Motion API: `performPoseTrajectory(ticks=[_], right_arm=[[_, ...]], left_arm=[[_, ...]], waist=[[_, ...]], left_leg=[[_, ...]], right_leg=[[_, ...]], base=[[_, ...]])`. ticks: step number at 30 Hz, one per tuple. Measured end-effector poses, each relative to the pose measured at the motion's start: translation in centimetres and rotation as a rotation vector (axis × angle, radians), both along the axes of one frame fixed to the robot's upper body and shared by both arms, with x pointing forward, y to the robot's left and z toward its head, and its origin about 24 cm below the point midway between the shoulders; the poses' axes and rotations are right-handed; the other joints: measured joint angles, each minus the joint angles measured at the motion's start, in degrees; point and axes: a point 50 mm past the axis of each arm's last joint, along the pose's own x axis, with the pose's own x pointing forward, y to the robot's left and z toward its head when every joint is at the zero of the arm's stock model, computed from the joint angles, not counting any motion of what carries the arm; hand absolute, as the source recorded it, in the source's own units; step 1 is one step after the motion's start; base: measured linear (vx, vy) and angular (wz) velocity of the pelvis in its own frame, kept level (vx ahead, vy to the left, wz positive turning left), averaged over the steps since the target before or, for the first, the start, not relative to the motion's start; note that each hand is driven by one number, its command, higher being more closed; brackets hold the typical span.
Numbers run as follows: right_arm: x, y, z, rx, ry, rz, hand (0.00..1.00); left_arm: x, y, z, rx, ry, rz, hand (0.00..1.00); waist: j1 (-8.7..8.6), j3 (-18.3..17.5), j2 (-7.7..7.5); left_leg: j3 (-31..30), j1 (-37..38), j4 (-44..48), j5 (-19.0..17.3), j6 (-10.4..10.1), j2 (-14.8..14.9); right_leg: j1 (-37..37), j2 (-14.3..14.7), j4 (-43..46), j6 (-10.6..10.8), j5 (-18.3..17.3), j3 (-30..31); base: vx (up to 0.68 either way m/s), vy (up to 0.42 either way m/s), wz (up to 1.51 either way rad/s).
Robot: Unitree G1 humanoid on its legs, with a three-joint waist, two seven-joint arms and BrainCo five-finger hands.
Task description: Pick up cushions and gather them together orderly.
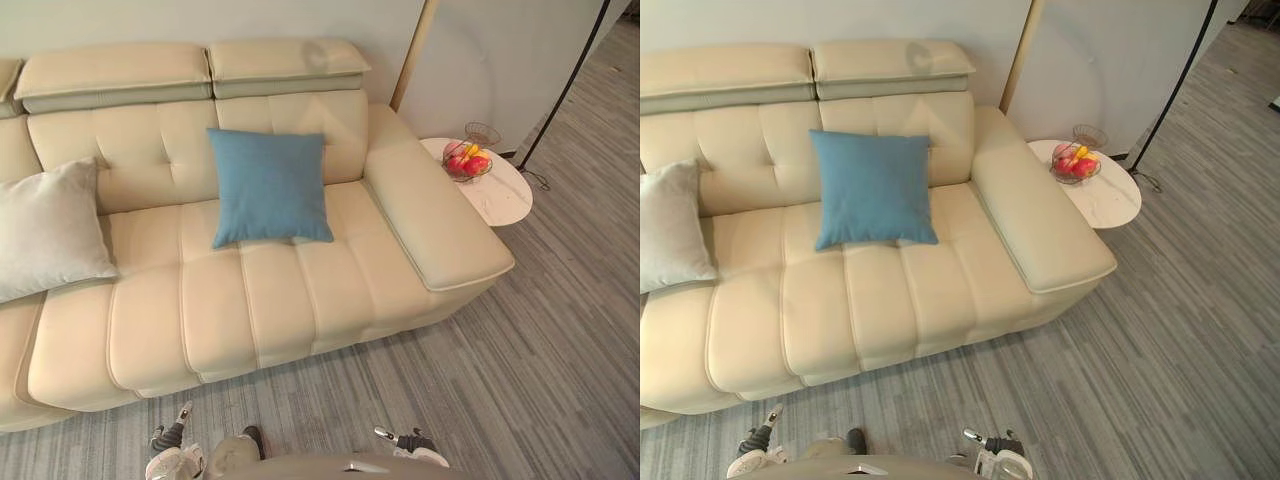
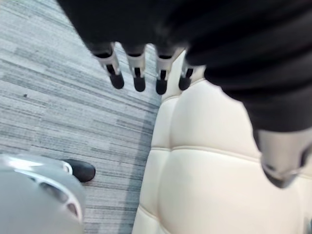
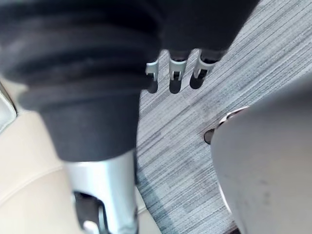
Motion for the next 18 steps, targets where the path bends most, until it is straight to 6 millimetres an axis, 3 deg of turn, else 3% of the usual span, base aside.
performPoseTrajectory(ticks=[5, 9, 11, 12, 18], right_arm=[[-0.3, -1.0, 0.0, -0.014, 0.011, -0.029, 0.00], [-0.5, -1.7, -0.1, -0.024, 0.030, -0.029, 0.00], [-0.6, -2.1, -0.1, -0.028, 0.037, -0.028, 0.00], [0.8, -1.8, -0.1, -0.007, 0.041, -0.008, 0.00], [0.8, -1.8, -0.1, -0.007, 0.041, -0.008, 0.00]], left_arm=[[-0.6, -0.4, -0.4, -0.020, 0.038, -0.053, 0.00], [-1.0, -0.7, -0.7, -0.031, 0.071, -0.129, 0.00], [-1.0, -0.8, -0.7, -0.034, 0.072, -0.145, 0.00], [-1.6, -0.1, -0.8, -0.032, 0.108, -0.192, 0.00], [-1.6, -0.1, -0.8, -0.032, 0.108, -0.192, 0.00]], waist=[[-0.32, -0.7, 1.00], [-0.56, -1.4, 1.90], [-0.58, -1.3, 1.85], [-1.83, 0.7, 1.45], [-1.83, 0.7, 1.45]], left_leg=[[-3.3, 4.8, -9.2, 5.2, -0.6, -1.1], [-3.6, 5.8, -9.2, 5.6, -0.2, -0.4], [-3.6, 5.8, -9.1, 5.6, -0.2, -0.4], [-3.1, 8.7, -9.2, 4.1, -0.7, -0.7], [-3.1, 8.7, -9.2, 4.1, -0.7, -0.7]], right_leg=[[0.6, 1.3, -1.1, 0.3, -0.2, 0.6], [1.9, 2.2, -1.9, 0.9, 0.1, 0.7], [2.0, 2.3, -2.3, 1.3, 0.4, 0.8], [6.2, 2.3, -5.2, 0.9, 0.7, 1.0], [6.2, 2.3, -5.2, 0.9, 0.7, 1.0]], base=[[-0.06, -0.024, -0.06], [-0.01, -0.049, -0.03], [0.00, 0.000, 0.00], [0.00, 0.000, 0.00], [0.00, 0.000, 0.00]])
